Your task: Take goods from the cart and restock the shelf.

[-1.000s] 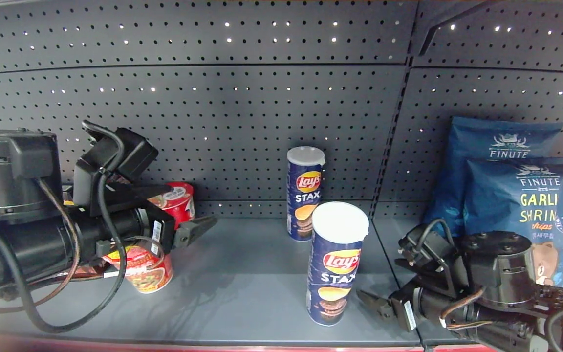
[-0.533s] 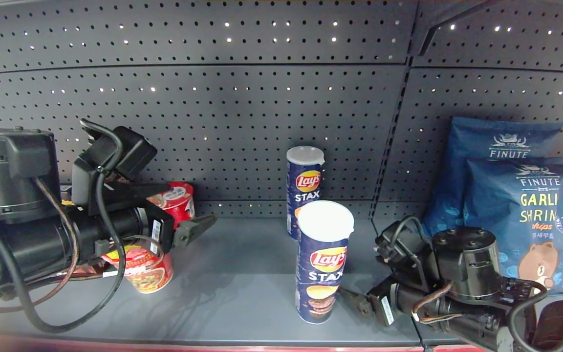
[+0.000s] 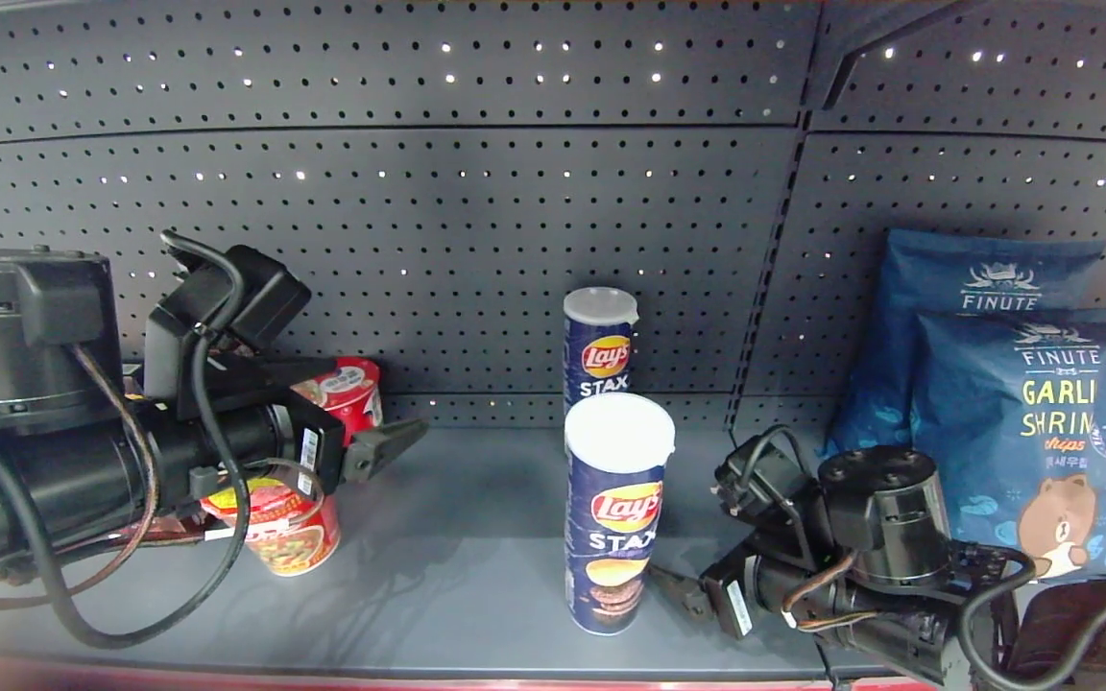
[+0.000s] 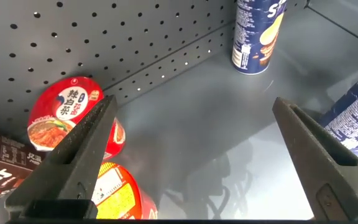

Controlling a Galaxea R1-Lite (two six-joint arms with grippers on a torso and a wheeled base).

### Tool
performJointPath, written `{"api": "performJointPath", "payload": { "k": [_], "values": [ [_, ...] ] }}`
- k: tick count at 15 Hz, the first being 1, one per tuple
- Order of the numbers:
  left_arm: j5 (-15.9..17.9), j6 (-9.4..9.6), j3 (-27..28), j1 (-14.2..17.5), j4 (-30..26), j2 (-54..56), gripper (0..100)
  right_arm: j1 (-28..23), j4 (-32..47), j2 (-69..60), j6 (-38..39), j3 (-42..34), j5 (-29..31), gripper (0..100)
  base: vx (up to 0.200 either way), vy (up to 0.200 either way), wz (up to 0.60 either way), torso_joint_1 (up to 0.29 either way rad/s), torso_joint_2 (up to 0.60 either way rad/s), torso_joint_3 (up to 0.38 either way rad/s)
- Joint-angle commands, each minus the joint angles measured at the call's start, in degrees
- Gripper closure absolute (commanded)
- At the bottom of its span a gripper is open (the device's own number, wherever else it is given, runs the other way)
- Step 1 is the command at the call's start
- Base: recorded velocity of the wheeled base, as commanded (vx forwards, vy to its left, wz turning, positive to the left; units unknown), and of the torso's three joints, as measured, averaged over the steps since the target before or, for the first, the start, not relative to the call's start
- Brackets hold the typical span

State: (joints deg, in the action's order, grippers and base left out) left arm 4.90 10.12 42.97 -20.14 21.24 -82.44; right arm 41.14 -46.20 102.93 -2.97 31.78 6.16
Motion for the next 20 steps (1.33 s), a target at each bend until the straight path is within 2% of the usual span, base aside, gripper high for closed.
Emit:
{"api": "performJointPath", "payload": {
  "k": [1, 11, 13, 15, 16, 18, 19, 20],
  "values": [
    [0.0, -0.01, -0.2, 0.0, 0.0, -0.2, 0, 0.3, 0.0, 0.6, 0.0, 0.3, 0.0, 0, 0.000, 0.000, 0.00, 0.000, 0.00, 0.000],
    [0.0, 0.08, -1.2, -0.2, 0.1, 1.4, 0, 0.7, 0.1, -7.4, 3.4, -3.5, 4.0, 0, 0.000, 0.000, 0.00, 0.000, 0.00, 0.000],
    [0.0, -0.01, -1.7, -0.4, -0.2, 4.1, 0, 0.3, 0.1, -10.7, 3.4, -5.3, 4.5, 0, 0.000, 0.000, 0.00, 0.000, 0.00, 0.000],
    [-0.1, -0.10, -3.2, 0.0, -0.3, 12.2, 0, -0.7, 0.2, -17.8, 3.6, -6.5, 5.8, 0, 0.000, 0.000, 0.00, 0.000, 0.00, 0.000],
    [-0.1, -0.27, -5.1, 0.6, -0.1, 17.1, 0, -3.2, 0.4, -20.9, 4.6, -7.3, 6.7, 0, 0.000, 0.000, 0.00, 0.000, 0.00, 0.000],
    [0.1, -0.27, -9.2, 4.4, 0.0, 23.9, 0, -7.4, 0.4, -25.4, 5.1, -8.9, 6.8, 0, 0.000, 0.000, 0.00, 0.000, 0.00, 0.000],
    [0.2, -0.27, -11.6, 6.9, 0.0, 27.3, 0, -9.7, 0.6, -27.7, 5.1, -9.7, 6.9, 0, 0.000, 0.000, 0.00, 0.000, 0.00, 0.000],
    [0.8, -0.63, -17.0, 11.1, -0.5, 35.1, 0, -15.5, 1.1, -32.3, 5.1, -10.8, 7.4, 0, 0.000, 0.000, 0.00, 0.000, 0.00, 0.000]
  ]
}}
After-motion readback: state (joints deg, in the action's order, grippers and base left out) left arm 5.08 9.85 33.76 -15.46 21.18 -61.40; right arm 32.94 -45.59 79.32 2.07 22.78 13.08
